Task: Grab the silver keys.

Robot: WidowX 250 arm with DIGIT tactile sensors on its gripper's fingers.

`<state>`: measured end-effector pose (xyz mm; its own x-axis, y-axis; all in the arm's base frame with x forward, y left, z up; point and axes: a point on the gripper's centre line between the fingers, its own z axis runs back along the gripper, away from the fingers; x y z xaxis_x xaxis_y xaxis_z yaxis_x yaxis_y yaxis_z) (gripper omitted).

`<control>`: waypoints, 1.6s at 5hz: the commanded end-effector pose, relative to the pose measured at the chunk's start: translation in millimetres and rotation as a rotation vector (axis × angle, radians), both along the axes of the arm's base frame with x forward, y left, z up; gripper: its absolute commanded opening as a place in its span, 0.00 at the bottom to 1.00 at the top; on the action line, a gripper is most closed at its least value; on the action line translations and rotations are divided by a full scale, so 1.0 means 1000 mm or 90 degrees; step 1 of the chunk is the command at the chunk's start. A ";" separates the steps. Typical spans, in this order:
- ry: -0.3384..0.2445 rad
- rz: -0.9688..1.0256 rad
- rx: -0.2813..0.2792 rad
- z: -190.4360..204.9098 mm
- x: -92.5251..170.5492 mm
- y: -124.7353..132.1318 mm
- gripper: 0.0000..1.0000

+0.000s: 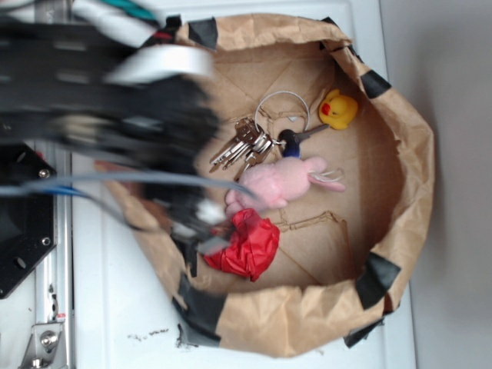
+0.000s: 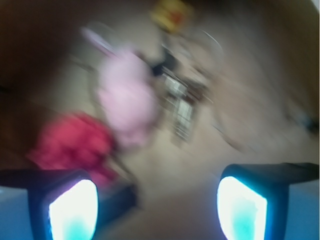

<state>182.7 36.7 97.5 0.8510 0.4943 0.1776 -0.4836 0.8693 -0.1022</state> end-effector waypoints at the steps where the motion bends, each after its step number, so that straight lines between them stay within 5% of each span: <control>1: -0.014 0.043 0.028 -0.015 -0.015 0.014 1.00; 3: -0.014 0.043 0.028 -0.015 -0.015 0.014 1.00; 6: 0.019 0.142 -0.010 0.026 0.063 0.003 1.00; 8: 0.013 0.132 0.009 0.021 0.063 0.001 1.00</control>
